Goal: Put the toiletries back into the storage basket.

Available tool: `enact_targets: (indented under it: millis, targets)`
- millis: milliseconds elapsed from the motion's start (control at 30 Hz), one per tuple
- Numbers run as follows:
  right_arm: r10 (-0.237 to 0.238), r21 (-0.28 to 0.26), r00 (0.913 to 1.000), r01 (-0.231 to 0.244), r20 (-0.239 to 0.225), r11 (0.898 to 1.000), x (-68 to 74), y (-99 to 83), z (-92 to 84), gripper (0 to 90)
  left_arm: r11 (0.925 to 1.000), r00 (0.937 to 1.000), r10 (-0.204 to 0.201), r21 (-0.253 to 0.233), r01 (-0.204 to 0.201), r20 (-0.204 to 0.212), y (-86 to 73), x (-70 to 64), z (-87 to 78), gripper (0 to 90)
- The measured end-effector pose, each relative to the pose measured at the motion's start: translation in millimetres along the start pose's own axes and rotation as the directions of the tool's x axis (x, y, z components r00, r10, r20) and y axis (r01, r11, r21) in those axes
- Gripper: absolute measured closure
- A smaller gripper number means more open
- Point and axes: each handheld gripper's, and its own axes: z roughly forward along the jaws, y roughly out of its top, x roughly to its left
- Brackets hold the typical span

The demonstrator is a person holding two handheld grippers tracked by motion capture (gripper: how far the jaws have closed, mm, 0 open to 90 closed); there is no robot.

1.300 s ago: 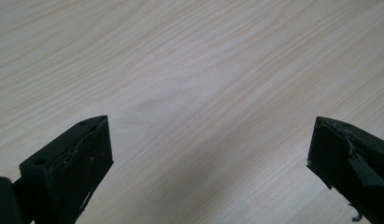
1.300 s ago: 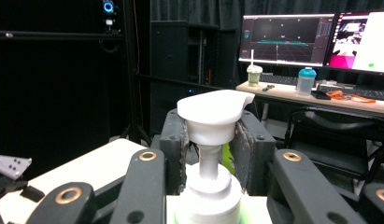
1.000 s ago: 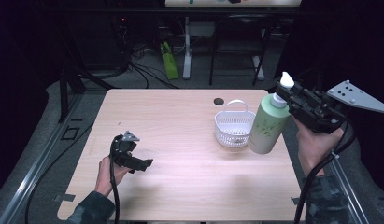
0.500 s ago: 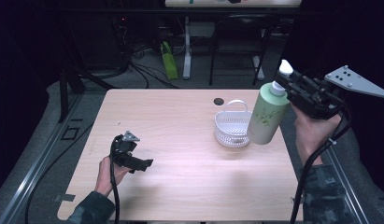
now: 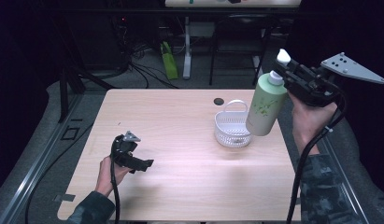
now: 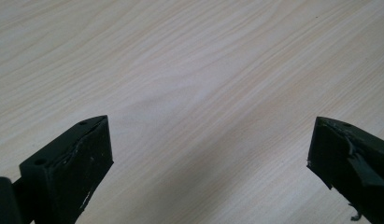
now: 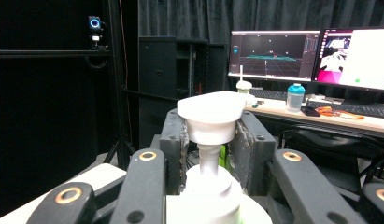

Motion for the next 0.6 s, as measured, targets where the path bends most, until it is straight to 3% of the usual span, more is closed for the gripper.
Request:
enact_targets:
  millis: [600]
  targets:
    - [0.011, 0.018, 0.9999, -0.011, 0.002, 1.000, -1.7, -7.4, 32.6, 67.4, 1.0000, 1.0000, 0.000, -0.002, 0.000, 0.004, -0.1, 0.1, 0.1, 0.0]
